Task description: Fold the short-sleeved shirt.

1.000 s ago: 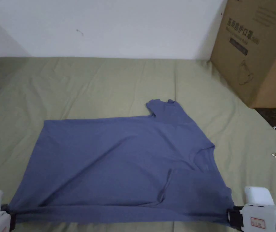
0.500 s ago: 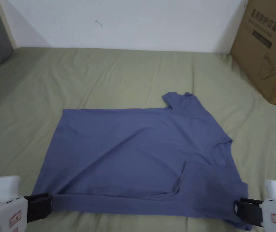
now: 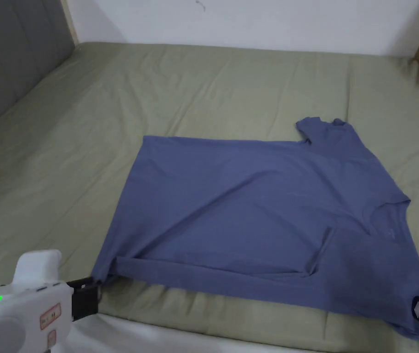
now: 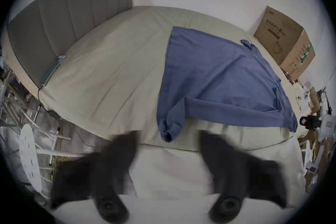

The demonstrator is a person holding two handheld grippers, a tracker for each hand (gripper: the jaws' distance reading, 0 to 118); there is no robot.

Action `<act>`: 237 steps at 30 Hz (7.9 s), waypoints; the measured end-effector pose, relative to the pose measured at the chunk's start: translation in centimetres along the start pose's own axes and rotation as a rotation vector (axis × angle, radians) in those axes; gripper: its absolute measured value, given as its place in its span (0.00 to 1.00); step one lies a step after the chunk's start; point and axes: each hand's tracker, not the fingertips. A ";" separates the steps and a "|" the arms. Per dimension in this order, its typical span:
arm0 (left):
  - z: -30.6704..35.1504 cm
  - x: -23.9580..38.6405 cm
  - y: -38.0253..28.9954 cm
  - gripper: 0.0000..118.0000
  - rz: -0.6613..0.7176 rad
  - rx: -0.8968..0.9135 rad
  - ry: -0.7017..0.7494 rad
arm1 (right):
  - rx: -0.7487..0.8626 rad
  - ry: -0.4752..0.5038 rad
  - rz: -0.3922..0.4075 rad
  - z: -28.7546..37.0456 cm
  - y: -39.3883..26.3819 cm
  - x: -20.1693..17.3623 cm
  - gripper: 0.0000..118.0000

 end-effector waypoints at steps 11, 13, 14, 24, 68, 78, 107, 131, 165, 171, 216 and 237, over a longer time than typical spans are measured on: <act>-4.9 2.1 1.5 0.00 -0.087 -0.097 -0.003 | -0.046 -0.007 -0.039 -0.7 -0.6 0.7 0.00; -5.2 2.3 1.1 0.00 -0.117 -0.094 0.006 | -0.041 -0.006 -0.031 -0.5 -0.9 0.6 0.00; -4.9 2.5 0.8 0.00 -0.117 -0.089 0.005 | -0.041 0.000 -0.038 -0.3 -0.9 0.8 0.00; -3.8 2.2 1.0 0.00 -0.115 -0.066 0.004 | -0.015 -0.024 -0.032 -0.8 0.4 2.0 0.72; -13.7 2.6 15.0 0.89 -0.087 -0.022 0.139 | -0.064 -0.070 0.024 -12.8 15.5 3.0 0.59; -6.7 1.0 10.9 0.02 -0.007 0.017 0.039 | 0.103 -0.041 0.020 -5.2 13.1 1.8 0.01; -11.8 0.4 8.7 0.02 -0.111 -0.028 0.020 | 0.025 -0.038 -0.167 -7.6 5.7 3.9 0.77; -6.2 -1.1 7.4 0.02 -0.191 -0.050 0.021 | -0.082 -0.035 -0.077 -2.2 4.5 6.0 0.05; -10.1 5.2 12.7 0.00 -0.104 -0.048 -0.078 | -0.052 0.036 -0.065 -8.8 15.2 4.2 0.03; -12.3 6.4 15.9 0.00 -0.103 -0.037 -0.062 | -0.035 -0.013 -0.064 -15.2 23.8 5.0 0.81; -28.3 4.0 29.0 0.02 -0.068 -0.104 -0.009 | -0.098 -0.038 0.064 -22.5 28.6 3.1 0.02; -5.4 0.6 17.3 0.02 -0.155 0.074 -0.086 | 0.055 0.012 0.070 -0.2 13.9 3.6 0.02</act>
